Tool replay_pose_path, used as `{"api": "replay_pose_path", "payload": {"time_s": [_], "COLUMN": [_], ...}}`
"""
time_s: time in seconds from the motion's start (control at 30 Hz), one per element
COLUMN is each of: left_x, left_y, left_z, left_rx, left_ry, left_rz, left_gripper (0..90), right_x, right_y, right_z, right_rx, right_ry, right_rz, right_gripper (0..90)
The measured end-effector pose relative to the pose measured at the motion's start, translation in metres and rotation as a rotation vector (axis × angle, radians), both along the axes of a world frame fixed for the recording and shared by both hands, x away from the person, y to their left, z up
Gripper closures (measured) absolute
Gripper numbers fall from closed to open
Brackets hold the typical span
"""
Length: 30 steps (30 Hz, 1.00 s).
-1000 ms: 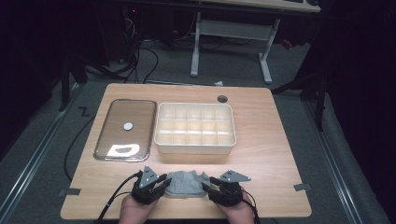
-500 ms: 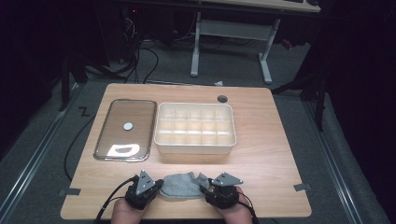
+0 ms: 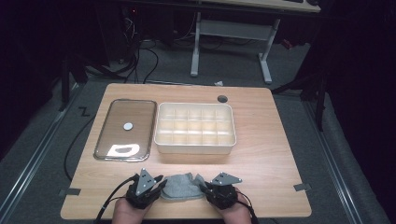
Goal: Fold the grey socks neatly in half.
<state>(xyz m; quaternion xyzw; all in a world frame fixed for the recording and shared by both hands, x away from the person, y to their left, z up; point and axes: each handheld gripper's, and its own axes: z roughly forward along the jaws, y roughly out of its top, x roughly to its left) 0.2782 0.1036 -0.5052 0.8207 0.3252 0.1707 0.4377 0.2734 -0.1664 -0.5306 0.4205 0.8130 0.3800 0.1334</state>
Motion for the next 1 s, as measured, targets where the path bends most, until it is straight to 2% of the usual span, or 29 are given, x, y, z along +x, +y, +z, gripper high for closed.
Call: {"api": "replay_pose_path", "payload": {"time_s": [0.03, 0.13, 0.2, 0.23, 0.27, 0.33, 0.53, 0.63, 0.83, 0.87, 0.9, 1.0], "left_x": [0.0, 0.004, 0.007, 0.01, 0.01, 0.011, 0.007, 0.007, 0.008, 0.008, 0.008, 0.009], "left_y": [-0.018, -0.038, -0.042, -0.049, -0.049, -0.055, -0.06, -0.062, -0.078, -0.078, -0.086, -0.092], "left_z": [0.002, -0.005, -0.008, -0.016, -0.016, -0.023, -0.026, -0.026, -0.027, -0.027, -0.027, -0.026], "left_rx": [-0.021, -0.015, -0.004, 0.009, 0.009, 0.039, 0.059, 0.059, 0.083, 0.083, 0.091, 0.099], "left_ry": [0.026, 0.076, 0.091, 0.121, 0.121, 0.134, 0.093, 0.084, 0.053, 0.053, 0.042, 0.042], "left_rz": [-0.045, -0.066, -0.068, -0.072, -0.072, -0.08, -0.067, -0.057, -0.063, -0.063, -0.069, -0.074], "left_gripper": [81.0, 83.9, 84.8, 85.2, 85.5, 85.5, 85.7, 85.7, 85.6, 85.6, 85.6, 85.3], "right_x": [0.0, 0.0, -0.001, -0.001, -0.001, 0.0, 0.0, -0.001, -0.008, -0.009, -0.009, -0.008], "right_y": [0.0, 0.0, 0.0, 0.0, 0.0, -0.001, -0.003, -0.008, -0.008, -0.007, -0.006, -0.006], "right_z": [0.0, 0.0, 0.0, -0.001, -0.001, 0.0, 0.001, 0.008, 0.026, 0.029, 0.031, 0.032], "right_rx": [0.001, 0.002, 0.002, 0.005, 0.005, 0.007, 0.027, 0.089, 0.171, 0.179, 0.183, 0.192], "right_ry": [0.001, -0.003, -0.003, -0.005, -0.005, 0.001, 0.006, 0.002, -0.066, -0.074, -0.087, -0.092], "right_rz": [-0.002, -0.004, -0.004, -0.004, -0.004, -0.006, -0.014, -0.013, 0.009, 0.008, 0.013, 0.006], "right_gripper": [79.1, 79.2, 79.2, 79.2, 79.2, 79.5, 81.7, 82.2, 83.0, 83.1, 83.2, 83.2]}}
